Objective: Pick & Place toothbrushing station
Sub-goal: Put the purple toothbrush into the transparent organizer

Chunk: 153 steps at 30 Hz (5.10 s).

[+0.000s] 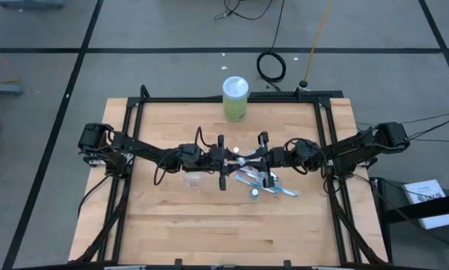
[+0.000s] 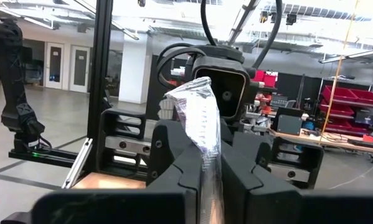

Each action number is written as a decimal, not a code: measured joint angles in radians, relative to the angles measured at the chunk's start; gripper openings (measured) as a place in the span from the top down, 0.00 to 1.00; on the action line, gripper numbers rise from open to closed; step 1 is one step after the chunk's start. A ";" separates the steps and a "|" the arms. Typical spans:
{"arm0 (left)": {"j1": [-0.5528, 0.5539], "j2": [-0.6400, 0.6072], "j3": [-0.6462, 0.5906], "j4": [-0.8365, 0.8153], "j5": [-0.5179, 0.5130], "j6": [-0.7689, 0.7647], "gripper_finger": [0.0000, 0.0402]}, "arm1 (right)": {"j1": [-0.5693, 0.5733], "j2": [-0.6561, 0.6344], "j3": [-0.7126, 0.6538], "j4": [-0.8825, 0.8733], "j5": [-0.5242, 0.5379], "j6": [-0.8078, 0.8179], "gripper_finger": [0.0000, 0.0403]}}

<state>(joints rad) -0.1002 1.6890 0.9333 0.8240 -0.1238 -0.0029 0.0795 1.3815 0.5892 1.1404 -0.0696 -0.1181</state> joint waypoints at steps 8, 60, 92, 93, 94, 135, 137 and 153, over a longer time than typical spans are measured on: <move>0.000 0.000 0.000 0.001 0.000 0.022 0.97 | 0.000 0.000 0.000 -0.005 -0.002 0.000 0.95; -0.140 -0.715 -0.612 -0.254 -0.790 -0.330 0.97 | -0.021 -0.706 -0.236 -0.690 0.178 0.185 0.48; -0.133 -0.525 -0.611 -0.528 -0.848 -0.874 0.96 | -0.022 -0.706 -0.236 -0.696 0.183 0.185 0.48; -0.134 -0.517 -0.611 -0.526 -0.849 -0.881 0.97 | -0.022 -0.706 -0.236 -0.696 0.183 0.185 0.48; -0.133 -0.511 -0.610 -0.524 -0.851 -0.889 0.97 | -0.022 -0.706 -0.236 -0.696 0.183 0.185 0.48; -0.134 -0.690 -0.610 -0.448 -0.834 -0.551 0.43 | -0.022 -0.701 -0.236 -0.704 0.179 0.193 0.48; -0.134 -0.717 -0.610 -0.450 -0.852 -0.519 0.43 | -0.022 -0.695 -0.236 -0.704 0.179 0.193 0.48; -0.134 -0.808 -0.610 -0.357 -0.842 -0.407 0.43 | -0.021 -0.594 -0.235 -0.843 0.178 0.197 0.48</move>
<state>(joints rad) -0.2344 0.8814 0.3229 0.4669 -0.9659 -0.4096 0.0583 0.7872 0.3538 0.2978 0.1081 0.0789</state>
